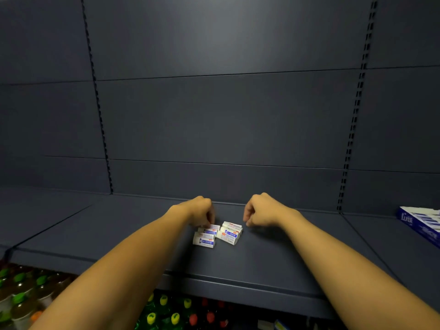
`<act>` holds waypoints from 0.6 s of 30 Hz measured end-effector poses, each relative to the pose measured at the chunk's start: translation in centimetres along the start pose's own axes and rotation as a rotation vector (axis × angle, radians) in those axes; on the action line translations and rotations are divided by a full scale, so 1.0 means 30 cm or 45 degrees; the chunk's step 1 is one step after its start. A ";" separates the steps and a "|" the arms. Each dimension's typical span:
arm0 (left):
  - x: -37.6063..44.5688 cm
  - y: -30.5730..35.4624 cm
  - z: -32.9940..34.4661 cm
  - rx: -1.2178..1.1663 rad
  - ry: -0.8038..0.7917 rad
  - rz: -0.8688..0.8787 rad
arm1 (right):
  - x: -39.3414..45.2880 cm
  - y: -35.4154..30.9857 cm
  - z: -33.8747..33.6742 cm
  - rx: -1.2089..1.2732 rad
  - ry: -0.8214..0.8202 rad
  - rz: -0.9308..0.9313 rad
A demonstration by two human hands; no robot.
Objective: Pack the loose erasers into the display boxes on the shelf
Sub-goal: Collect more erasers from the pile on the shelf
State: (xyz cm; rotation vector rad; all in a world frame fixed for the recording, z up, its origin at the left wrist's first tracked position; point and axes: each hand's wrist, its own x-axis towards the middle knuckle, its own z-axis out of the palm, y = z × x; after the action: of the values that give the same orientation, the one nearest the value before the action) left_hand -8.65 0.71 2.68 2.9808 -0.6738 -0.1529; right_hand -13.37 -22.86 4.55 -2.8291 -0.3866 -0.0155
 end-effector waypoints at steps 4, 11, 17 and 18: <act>-0.001 -0.022 0.005 0.035 0.020 0.034 | 0.001 -0.034 0.015 -0.004 0.010 -0.013; -0.006 -0.081 -0.006 0.010 -0.027 0.032 | 0.007 -0.077 0.041 -0.007 0.005 0.013; -0.014 -0.109 -0.006 -0.049 0.010 0.046 | 0.046 -0.076 0.059 0.038 0.078 0.116; -0.016 -0.113 -0.006 -0.050 0.016 0.048 | 0.049 -0.080 0.065 0.047 0.073 0.117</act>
State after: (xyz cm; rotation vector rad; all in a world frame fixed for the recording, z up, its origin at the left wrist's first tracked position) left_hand -7.62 3.99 2.55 2.9271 -0.7171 -0.1433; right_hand -12.65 -19.71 3.42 -2.8000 -0.2418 -0.0699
